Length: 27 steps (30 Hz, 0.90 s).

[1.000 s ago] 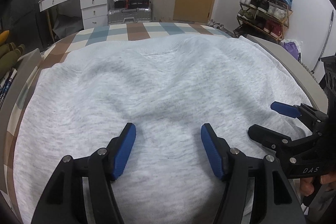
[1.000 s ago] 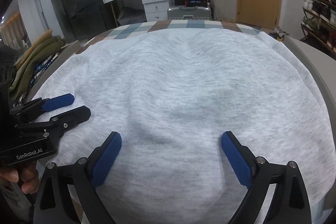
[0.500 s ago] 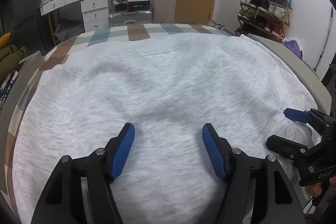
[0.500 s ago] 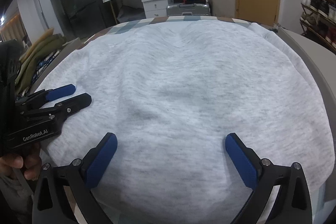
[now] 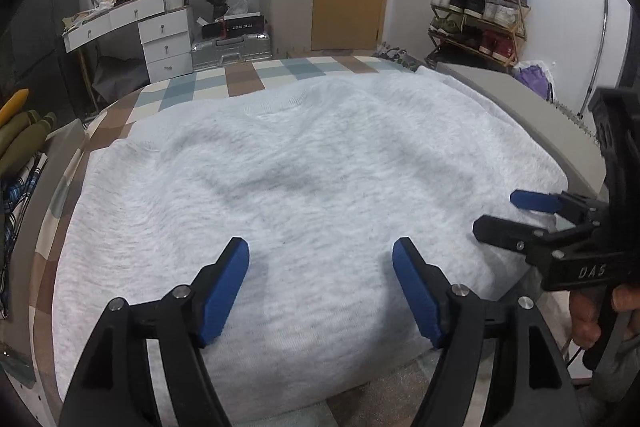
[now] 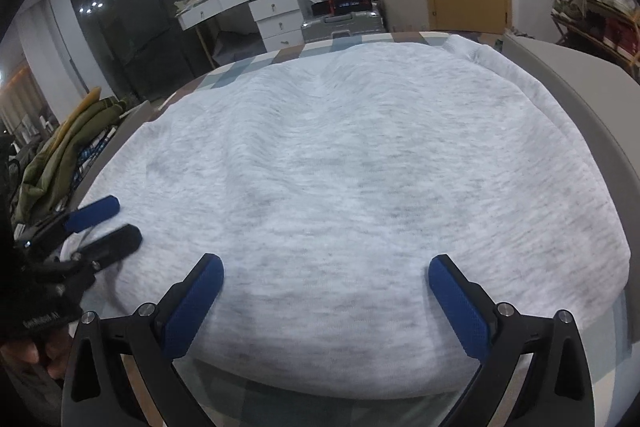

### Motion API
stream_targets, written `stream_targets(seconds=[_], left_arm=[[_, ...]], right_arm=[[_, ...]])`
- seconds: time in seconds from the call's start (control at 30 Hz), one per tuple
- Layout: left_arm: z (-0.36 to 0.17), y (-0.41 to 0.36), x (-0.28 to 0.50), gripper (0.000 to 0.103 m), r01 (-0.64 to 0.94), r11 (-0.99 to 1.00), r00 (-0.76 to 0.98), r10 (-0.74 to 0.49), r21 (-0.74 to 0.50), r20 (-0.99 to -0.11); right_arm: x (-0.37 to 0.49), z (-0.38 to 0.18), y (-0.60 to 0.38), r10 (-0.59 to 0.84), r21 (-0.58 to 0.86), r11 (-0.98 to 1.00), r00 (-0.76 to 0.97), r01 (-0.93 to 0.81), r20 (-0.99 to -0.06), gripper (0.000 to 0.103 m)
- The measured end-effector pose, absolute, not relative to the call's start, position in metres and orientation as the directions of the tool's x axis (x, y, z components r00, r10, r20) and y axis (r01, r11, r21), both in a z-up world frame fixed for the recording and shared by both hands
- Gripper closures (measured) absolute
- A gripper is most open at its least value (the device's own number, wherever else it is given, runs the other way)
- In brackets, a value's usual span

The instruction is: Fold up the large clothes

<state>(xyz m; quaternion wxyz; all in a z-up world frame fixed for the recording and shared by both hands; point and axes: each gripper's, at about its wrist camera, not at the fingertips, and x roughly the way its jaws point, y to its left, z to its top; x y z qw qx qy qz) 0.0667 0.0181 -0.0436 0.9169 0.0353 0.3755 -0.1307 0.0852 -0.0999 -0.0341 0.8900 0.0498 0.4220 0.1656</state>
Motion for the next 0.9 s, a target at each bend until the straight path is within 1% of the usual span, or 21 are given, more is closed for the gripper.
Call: stream_targets(seconds=[0.03, 0.17, 0.23, 0.4, 0.5, 0.57, 0.6, 0.63, 0.67, 0.73, 0.83, 0.87, 0.9], left_arm=[[-0.049, 0.019, 0.067, 0.032, 0.268, 0.963, 0.681, -0.213, -0.032, -0.701], [-0.057, 0.026, 0.071, 0.03, 0.285, 0.956, 0.677, -0.248, -0.064, -0.693], [-0.055, 0.024, 0.069, 0.03, 0.286, 0.956, 0.677, -0.246, -0.061, -0.694], [-0.055, 0.023, 0.068, 0.029, 0.286, 0.956, 0.681, -0.251, -0.066, -0.688], [-0.055, 0.022, 0.066, 0.028, 0.282, 0.957, 0.683, -0.249, -0.066, -0.686], [-0.056, 0.021, 0.066, 0.027, 0.278, 0.958, 0.684, -0.243, -0.062, -0.688], [-0.055, 0.02, 0.067, 0.027, 0.279, 0.959, 0.681, -0.241, -0.059, -0.691], [-0.055, 0.02, 0.067, 0.027, 0.28, 0.958, 0.679, -0.241, -0.058, -0.694], [-0.055, 0.02, 0.067, 0.027, 0.282, 0.958, 0.677, -0.241, -0.057, -0.695], [-0.055, 0.019, 0.066, 0.027, 0.283, 0.957, 0.678, -0.241, -0.056, -0.695], [-0.054, 0.02, 0.066, 0.027, 0.283, 0.957, 0.678, -0.242, -0.057, -0.694], [-0.055, 0.02, 0.066, 0.027, 0.283, 0.957, 0.679, -0.241, -0.056, -0.694], [-0.055, 0.02, 0.066, 0.026, 0.283, 0.958, 0.678, -0.24, -0.055, -0.694]], right_arm=[[0.084, -0.035, -0.096, 0.339, 0.222, 0.939, 0.593, -0.263, -0.731, 0.0], [0.082, -0.044, -0.086, 0.28, 0.115, 0.947, 0.597, -0.3, -0.752, 0.0], [0.083, -0.042, -0.095, 0.279, 0.12, 0.948, 0.591, -0.294, -0.757, 0.0], [0.085, -0.032, -0.125, 0.264, 0.179, 0.964, 0.61, -0.198, -0.747, 0.0], [0.081, -0.025, -0.106, 0.305, 0.181, 0.949, 0.611, -0.256, -0.73, 0.0], [0.081, -0.029, -0.086, 0.335, 0.178, 0.934, 0.586, -0.309, -0.738, 0.0], [0.081, -0.035, -0.078, 0.317, 0.154, 0.937, 0.576, -0.315, -0.753, 0.0], [0.081, -0.04, -0.071, 0.269, 0.093, 0.945, 0.588, -0.312, -0.762, 0.0], [0.079, -0.042, -0.069, 0.26, 0.067, 0.944, 0.6, -0.324, -0.757, 0.0], [0.079, -0.041, -0.079, 0.266, 0.07, 0.942, 0.6, -0.329, -0.754, 0.0], [0.086, -0.039, -0.12, 0.212, 0.086, 0.97, 0.62, -0.227, -0.755, 0.0], [0.088, -0.039, -0.138, 0.249, 0.146, 0.966, 0.608, -0.214, -0.754, 0.0], [0.089, -0.038, -0.149, 0.235, 0.158, 0.971, 0.612, -0.177, -0.755, 0.0]])
